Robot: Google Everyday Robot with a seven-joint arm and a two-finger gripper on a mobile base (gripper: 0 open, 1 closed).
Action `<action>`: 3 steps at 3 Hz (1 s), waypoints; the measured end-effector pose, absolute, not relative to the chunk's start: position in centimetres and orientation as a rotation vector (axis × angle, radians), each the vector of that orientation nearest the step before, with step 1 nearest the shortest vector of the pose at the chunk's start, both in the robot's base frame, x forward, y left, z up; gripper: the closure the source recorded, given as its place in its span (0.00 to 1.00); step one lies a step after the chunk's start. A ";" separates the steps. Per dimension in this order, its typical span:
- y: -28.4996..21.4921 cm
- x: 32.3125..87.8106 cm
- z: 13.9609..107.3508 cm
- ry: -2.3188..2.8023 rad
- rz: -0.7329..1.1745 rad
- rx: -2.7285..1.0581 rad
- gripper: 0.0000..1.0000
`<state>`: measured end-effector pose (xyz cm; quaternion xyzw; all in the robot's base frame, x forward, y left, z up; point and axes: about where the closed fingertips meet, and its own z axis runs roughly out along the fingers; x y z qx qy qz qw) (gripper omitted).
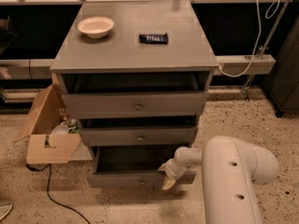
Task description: Open bottom drawer
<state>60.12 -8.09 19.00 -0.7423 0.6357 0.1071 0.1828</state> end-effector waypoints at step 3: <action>-8.6 56.5 16.7 1.888 0.466 -2.185 0.00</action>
Offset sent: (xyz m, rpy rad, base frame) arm -0.0481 -0.0103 -0.0133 -0.0413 0.1986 0.0644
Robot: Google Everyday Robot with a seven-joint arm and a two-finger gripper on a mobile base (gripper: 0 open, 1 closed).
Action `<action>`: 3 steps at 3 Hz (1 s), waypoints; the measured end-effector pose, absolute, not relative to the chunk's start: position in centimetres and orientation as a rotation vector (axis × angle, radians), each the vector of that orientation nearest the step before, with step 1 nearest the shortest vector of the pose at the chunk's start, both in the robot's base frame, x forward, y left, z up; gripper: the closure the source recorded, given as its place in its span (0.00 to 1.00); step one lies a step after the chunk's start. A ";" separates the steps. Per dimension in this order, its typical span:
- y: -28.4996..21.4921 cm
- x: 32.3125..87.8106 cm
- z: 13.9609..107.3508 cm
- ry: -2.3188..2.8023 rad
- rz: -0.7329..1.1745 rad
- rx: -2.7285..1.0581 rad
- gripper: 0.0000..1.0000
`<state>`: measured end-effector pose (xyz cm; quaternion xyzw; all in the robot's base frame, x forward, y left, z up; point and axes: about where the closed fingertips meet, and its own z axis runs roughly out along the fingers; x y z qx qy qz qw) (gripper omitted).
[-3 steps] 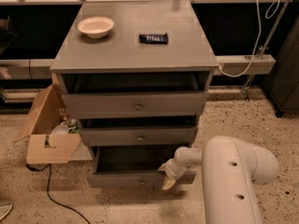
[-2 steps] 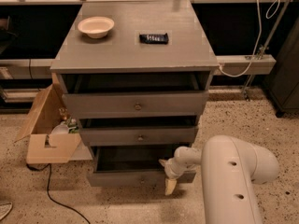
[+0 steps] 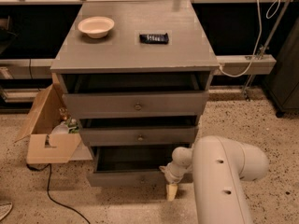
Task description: Open bottom drawer
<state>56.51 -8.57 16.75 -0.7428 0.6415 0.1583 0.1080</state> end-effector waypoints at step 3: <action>-9.0 54.1 16.4 1.953 0.516 -2.217 0.67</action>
Offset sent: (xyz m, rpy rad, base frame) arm -0.0622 -0.0148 -0.0122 -0.0794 0.1213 -0.0112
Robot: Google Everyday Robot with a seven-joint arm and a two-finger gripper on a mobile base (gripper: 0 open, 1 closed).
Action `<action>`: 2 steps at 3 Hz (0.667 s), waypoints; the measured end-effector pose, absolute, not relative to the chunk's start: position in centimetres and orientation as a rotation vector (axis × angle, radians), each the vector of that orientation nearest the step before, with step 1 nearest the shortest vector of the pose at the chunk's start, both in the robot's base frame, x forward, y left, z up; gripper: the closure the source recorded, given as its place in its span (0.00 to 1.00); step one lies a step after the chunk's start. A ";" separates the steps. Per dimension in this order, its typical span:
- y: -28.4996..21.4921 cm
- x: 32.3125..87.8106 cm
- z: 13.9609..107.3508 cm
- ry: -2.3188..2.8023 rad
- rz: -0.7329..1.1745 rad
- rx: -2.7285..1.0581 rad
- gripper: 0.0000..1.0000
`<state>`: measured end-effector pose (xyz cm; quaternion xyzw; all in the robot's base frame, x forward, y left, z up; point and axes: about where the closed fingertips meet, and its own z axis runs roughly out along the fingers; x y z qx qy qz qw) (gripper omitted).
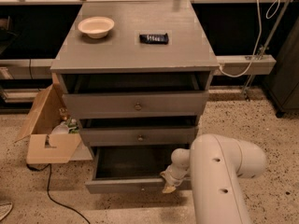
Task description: Open bottom drawer
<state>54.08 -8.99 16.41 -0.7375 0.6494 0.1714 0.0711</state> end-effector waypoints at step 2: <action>-10.1 50.3 16.5 1.987 0.547 -2.192 1.00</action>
Offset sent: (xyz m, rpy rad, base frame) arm -0.1082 -0.0386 0.0007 0.0109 0.0684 -0.0753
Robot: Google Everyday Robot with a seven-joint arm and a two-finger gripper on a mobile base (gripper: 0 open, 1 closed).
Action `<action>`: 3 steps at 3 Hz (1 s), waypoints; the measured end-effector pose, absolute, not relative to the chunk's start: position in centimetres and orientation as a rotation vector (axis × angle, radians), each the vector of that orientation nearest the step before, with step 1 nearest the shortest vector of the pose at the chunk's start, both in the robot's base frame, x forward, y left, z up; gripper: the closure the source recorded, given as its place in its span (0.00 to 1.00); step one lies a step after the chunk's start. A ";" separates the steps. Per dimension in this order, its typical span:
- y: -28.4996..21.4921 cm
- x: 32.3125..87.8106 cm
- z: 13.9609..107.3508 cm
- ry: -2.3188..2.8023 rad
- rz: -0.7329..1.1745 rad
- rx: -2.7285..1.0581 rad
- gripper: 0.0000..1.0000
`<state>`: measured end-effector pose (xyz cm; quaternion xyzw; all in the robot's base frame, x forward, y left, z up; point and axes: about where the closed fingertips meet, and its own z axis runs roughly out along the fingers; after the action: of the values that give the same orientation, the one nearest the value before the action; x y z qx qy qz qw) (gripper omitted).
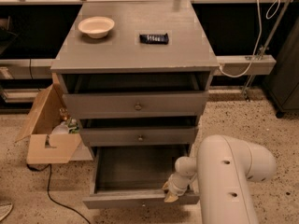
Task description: Open bottom drawer
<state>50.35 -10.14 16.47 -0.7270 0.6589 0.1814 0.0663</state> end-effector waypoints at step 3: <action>-9.9 50.5 16.6 1.965 0.559 -2.194 0.52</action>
Offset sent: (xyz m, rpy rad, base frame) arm 0.0007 0.0020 0.0000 0.0000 0.0000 0.0000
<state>50.48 -9.89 16.61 -0.7300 0.6538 0.1860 0.0717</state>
